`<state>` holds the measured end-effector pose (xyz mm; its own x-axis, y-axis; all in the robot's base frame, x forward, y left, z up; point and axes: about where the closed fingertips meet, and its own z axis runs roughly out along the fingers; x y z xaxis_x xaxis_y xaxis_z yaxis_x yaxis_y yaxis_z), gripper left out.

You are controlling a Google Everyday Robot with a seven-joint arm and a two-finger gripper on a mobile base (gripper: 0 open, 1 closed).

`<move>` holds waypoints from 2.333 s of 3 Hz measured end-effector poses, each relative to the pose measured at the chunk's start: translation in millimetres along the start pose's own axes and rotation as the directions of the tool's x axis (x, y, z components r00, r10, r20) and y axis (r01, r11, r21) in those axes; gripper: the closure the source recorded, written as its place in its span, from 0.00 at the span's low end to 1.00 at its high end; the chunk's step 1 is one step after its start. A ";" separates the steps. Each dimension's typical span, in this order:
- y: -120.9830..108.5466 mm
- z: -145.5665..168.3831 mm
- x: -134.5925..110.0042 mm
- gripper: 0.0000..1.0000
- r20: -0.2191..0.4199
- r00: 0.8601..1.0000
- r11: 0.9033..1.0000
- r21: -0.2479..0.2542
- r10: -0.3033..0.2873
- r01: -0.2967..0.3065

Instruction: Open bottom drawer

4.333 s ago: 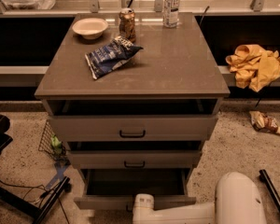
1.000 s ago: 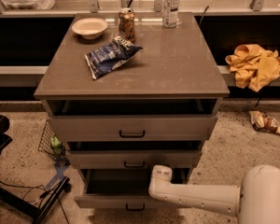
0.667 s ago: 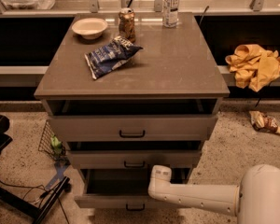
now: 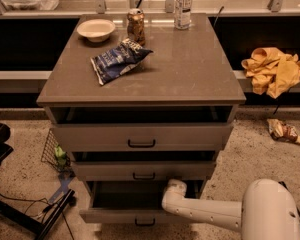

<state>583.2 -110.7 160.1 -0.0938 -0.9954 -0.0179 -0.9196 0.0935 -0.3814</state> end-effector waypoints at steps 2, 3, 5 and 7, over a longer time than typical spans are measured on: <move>11.1 0.7 5.8 1.00 -0.006 1.000 1.000 -0.024 0.004 -0.005; 52.1 -6.2 27.0 1.00 -0.010 0.999 0.994 -0.100 0.033 -0.034; 65.1 -3.7 29.0 1.00 -0.013 0.999 0.991 -0.126 0.038 -0.039; 141.0 -25.5 51.0 1.00 -0.032 0.993 0.973 -0.196 0.117 -0.121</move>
Offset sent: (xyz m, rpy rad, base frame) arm -0.0295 -0.0081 -0.0068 -0.0092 0.0589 -0.0029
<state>439.0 -147.8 128.9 -0.2125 -0.9766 -0.0328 -0.9584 0.2148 -0.1879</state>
